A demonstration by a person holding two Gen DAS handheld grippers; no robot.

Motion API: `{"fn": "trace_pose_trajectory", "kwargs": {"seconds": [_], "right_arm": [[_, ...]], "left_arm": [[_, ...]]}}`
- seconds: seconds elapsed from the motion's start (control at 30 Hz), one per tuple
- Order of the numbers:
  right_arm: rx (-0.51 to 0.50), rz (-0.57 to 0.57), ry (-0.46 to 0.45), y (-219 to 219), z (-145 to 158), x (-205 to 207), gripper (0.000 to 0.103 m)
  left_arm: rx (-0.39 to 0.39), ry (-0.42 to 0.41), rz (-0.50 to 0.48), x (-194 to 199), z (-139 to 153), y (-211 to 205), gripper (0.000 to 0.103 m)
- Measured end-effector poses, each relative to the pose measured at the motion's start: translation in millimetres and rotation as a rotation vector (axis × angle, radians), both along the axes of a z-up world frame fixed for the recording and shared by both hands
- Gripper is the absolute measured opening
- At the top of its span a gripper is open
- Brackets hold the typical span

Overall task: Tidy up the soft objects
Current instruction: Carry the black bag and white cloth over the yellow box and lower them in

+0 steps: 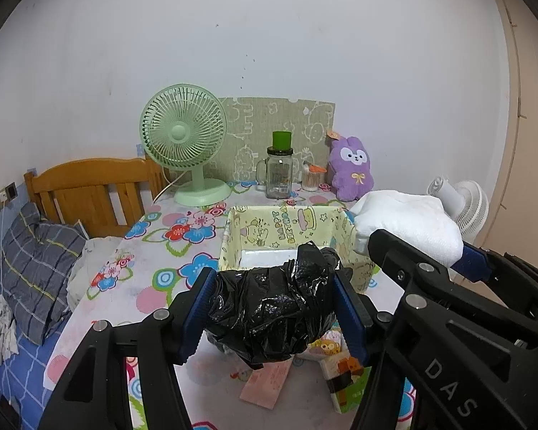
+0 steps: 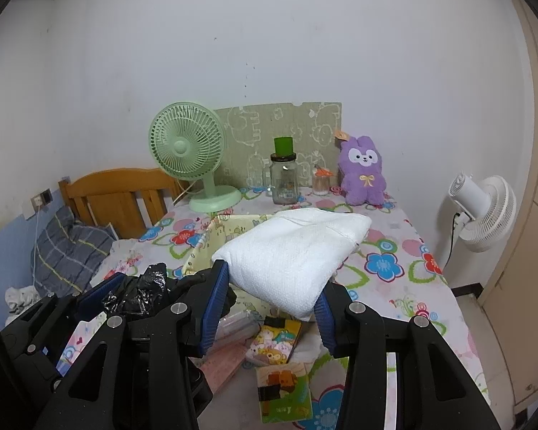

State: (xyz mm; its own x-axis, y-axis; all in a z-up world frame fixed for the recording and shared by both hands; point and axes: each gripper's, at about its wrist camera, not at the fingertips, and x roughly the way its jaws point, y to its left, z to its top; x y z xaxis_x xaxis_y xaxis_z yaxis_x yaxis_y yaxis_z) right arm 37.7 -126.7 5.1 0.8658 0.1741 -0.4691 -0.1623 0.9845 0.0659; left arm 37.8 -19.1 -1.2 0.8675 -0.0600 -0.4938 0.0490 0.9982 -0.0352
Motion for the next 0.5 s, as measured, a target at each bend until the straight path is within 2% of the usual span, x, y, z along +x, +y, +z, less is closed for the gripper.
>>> {"fn": "trace_pose_trajectory", "kwargs": {"seconds": [0.5], "right_arm": [[0.017, 0.016, 0.004, 3.7, 5.5, 37.6, 0.049]], "left_arm": [[-0.007, -0.005, 0.016, 33.7, 5.3, 4.8, 0.066]]}}
